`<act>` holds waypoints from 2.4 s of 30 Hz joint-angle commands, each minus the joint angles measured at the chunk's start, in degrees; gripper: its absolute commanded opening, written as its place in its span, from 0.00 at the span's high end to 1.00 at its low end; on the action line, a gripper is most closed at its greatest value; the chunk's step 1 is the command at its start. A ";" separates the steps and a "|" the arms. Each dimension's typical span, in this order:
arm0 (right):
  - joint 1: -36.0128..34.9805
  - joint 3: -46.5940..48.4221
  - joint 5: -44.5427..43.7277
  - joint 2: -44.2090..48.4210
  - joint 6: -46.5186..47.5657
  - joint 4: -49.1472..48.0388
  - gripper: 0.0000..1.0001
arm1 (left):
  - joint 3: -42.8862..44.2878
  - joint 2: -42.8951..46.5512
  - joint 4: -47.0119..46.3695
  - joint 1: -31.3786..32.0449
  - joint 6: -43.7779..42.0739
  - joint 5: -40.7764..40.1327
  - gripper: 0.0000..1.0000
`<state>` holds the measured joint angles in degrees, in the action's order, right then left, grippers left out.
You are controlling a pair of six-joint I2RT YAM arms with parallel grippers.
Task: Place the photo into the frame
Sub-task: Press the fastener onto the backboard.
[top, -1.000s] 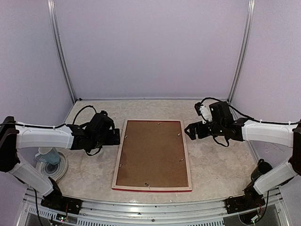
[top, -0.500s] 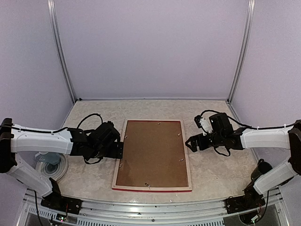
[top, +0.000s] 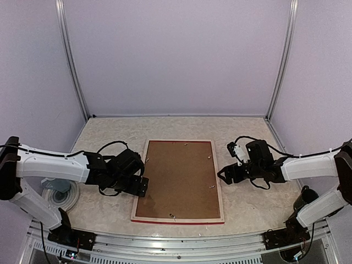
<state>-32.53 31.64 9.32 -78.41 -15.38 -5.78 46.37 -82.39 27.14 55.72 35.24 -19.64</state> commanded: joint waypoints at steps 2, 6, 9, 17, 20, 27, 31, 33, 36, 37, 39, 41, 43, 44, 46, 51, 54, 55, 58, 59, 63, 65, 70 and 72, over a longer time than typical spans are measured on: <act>-1.17 -1.00 1.19 -4.60 -0.14 -4.97 0.24 | 2.99 -3.64 2.85 0.43 -2.97 0.59 0.02; -2.84 0.18 -1.23 -8.88 0.08 -5.74 0.27 | 4.14 -5.93 3.26 0.38 -3.98 0.94 0.05; -3.65 1.10 -2.35 -11.40 0.04 -5.56 0.27 | 4.08 -6.71 2.67 0.39 -4.21 1.65 0.06; -3.71 1.72 -4.87 -13.43 -0.72 -4.95 0.30 | 4.74 -7.13 3.73 0.42 -4.40 2.59 0.13; -3.63 1.76 -4.75 -13.63 -0.73 -5.01 0.33 | 4.79 -6.52 5.22 0.16 -4.14 1.87 0.14; -3.70 2.10 -4.04 -14.49 -0.76 -5.03 0.37 | 4.38 -7.17 6.04 -0.65 -5.05 2.09 0.15; -3.75 1.95 -4.16 -14.23 -0.80 -5.13 0.37 | 3.82 -7.90 5.45 -1.43 -5.36 1.81 0.21; -3.68 1.85 -4.16 -14.14 -0.80 -5.12 0.37 | 3.59 -7.72 5.23 -1.71 -5.20 1.48 0.23; -3.66 1.85 -3.89 -14.16 -0.86 -5.29 0.37 | 3.12 -6.31 4.10 -2.66 -5.17 1.45 0.27; -3.67 1.85 -3.77 -14.25 -0.87 -5.29 0.37 | 2.96 -6.16 3.99 -2.90 -5.25 1.40 0.28; -3.71 1.85 -3.67 -14.25 -0.88 -5.40 0.37 | 3.09 -6.25 3.90 -3.17 -5.64 1.08 0.29; -3.68 1.84 -3.55 -14.23 -0.88 -5.52 0.37 | 3.20 -7.00 3.87 -3.22 -5.99 1.19 0.29; -3.68 1.89 -3.47 -14.32 -0.97 -5.48 0.37 | 3.15 -7.65 3.58 -3.18 -6.30 1.79 0.30; -3.72 1.85 -3.50 -14.36 -0.96 -5.47 0.37 | 3.07 -7.84 3.48 -3.23 -6.41 2.16 0.30; -3.68 1.85 -3.58 -14.45 -0.93 -5.47 0.37 | 2.92 -8.11 3.09 -3.21 -6.69 2.85 0.30; -3.61 1.88 -3.66 -14.49 -0.91 -5.49 0.37 | 2.93 -8.89 3.67 -3.10 -6.81 2.85 0.34; -3.69 1.94 -3.69 -14.58 -0.97 -5.44 0.37 | 3.02 -9.69 3.97 -3.08 -6.59 2.09 0.35; -3.71 1.94 -3.65 -14.58 -0.96 -5.46 0.37 | 3.05 -9.99 4.05 -3.14 -6.57 2.00 0.36; -3.68 1.94 -3.70 -14.64 -0.93 -5.47 0.37 | 3.16 -10.73 4.00 -2.93 -6.76 2.05 0.36; -3.69 1.94 -3.70 -14.66 -0.97 -5.47 0.37 | 3.24 -10.98 4.00 -2.83 -6.84 2.06 0.36; -3.68 1.89 -3.85 -14.76 -0.97 -5.38 0.37 | 3.44 -11.36 4.03 -2.66 -6.98 2.15 0.36; -3.72 2.02 -3.83 -14.87 -0.97 -5.38 0.37 | 3.47 -11.14 3.96 -2.66 -7.02 2.40 0.36; -3.74 2.13 -3.91 -15.10 -0.99 -5.38 0.37 | 3.62 -10.18 4.33 -2.64 -7.46 3.42 0.36; -3.68 2.11 -3.94 -15.19 -1.06 -5.31 0.37 | 3.53 -10.12 4.75 -2.71 -7.63 3.61 0.36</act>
<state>-35.90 33.43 6.28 -91.92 -16.03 -13.50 49.89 -92.33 29.39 52.75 29.02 -17.54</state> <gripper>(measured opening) 0.628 0.639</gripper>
